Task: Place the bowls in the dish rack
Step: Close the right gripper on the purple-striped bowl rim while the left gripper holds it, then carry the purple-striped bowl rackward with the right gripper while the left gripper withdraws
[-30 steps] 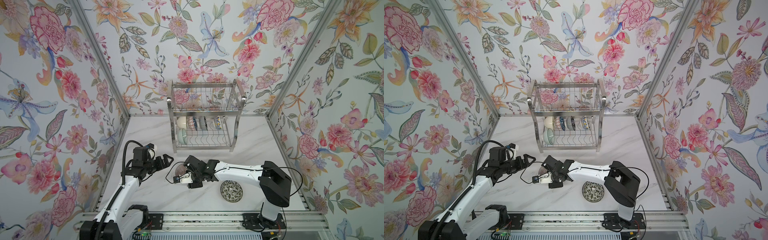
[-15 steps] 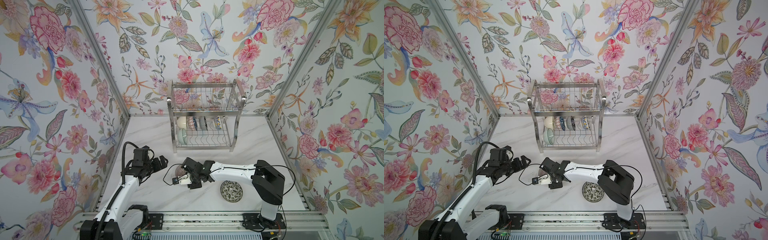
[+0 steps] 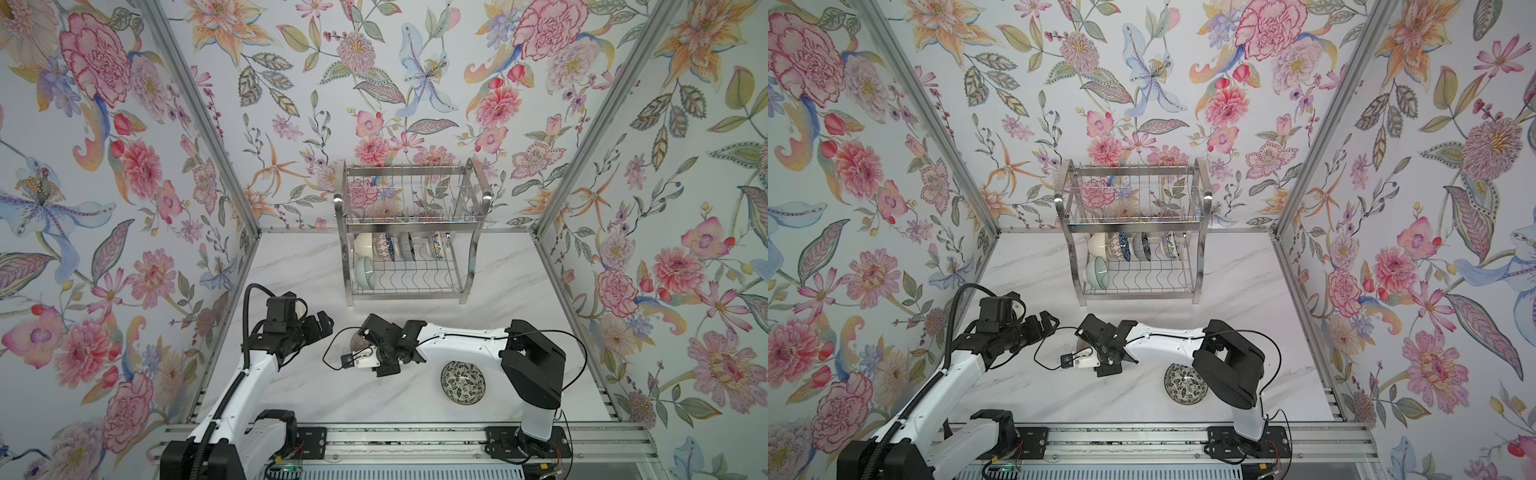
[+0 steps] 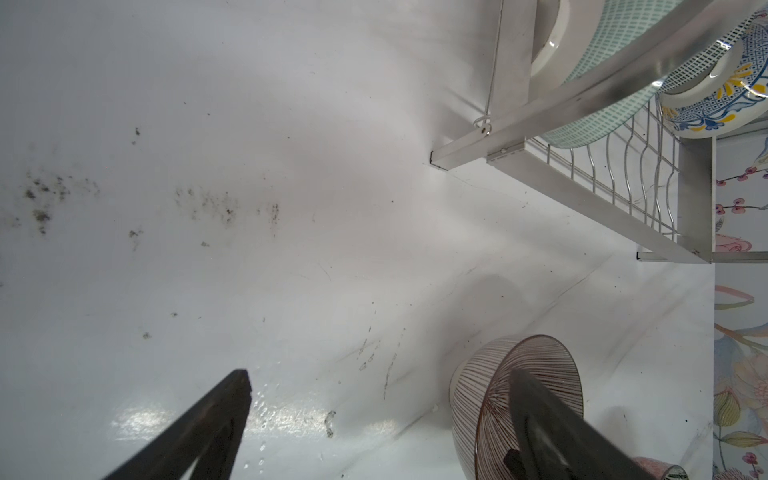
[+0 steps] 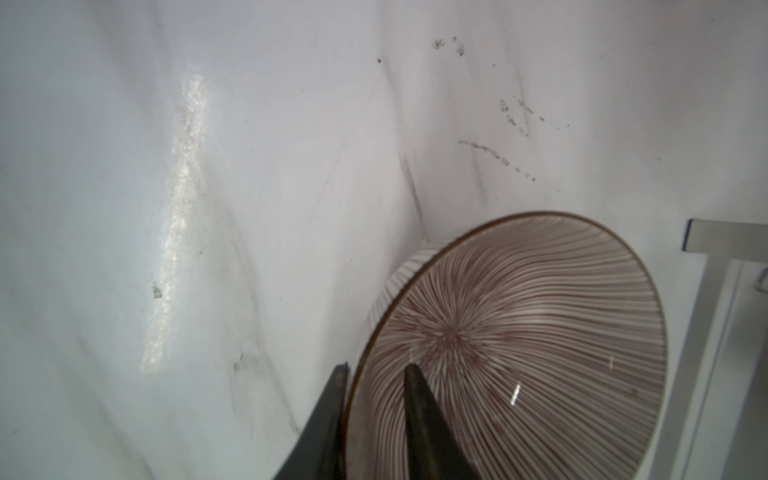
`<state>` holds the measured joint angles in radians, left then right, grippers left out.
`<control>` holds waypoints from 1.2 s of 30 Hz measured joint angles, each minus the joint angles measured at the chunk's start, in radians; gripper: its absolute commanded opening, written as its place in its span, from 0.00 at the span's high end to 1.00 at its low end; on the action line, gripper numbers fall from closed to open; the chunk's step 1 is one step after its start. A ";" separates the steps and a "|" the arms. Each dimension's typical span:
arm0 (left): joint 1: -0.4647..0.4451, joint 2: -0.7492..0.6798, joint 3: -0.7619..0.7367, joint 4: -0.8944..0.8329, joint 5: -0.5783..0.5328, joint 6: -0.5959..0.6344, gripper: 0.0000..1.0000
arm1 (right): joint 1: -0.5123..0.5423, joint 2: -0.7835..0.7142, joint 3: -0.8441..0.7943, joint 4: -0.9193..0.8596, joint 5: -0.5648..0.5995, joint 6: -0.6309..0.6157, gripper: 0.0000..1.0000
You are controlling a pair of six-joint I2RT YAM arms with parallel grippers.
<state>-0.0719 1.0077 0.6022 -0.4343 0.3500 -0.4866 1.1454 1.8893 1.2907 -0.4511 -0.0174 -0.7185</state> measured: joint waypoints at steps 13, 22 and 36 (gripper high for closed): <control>0.000 0.000 0.000 0.000 -0.018 0.005 0.01 | 0.001 0.005 0.011 -0.001 -0.004 0.003 0.90; 0.000 0.000 0.000 0.000 -0.018 0.019 0.01 | -0.009 -0.042 -0.031 0.059 -0.055 0.052 0.90; -0.002 -0.007 0.000 0.002 -0.003 0.023 0.01 | -0.068 -0.132 -0.150 0.200 -0.131 0.141 0.92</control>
<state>-0.0738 1.0004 0.6025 -0.4328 0.3466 -0.4633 1.0775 1.7569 1.1408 -0.2512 -0.1486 -0.5774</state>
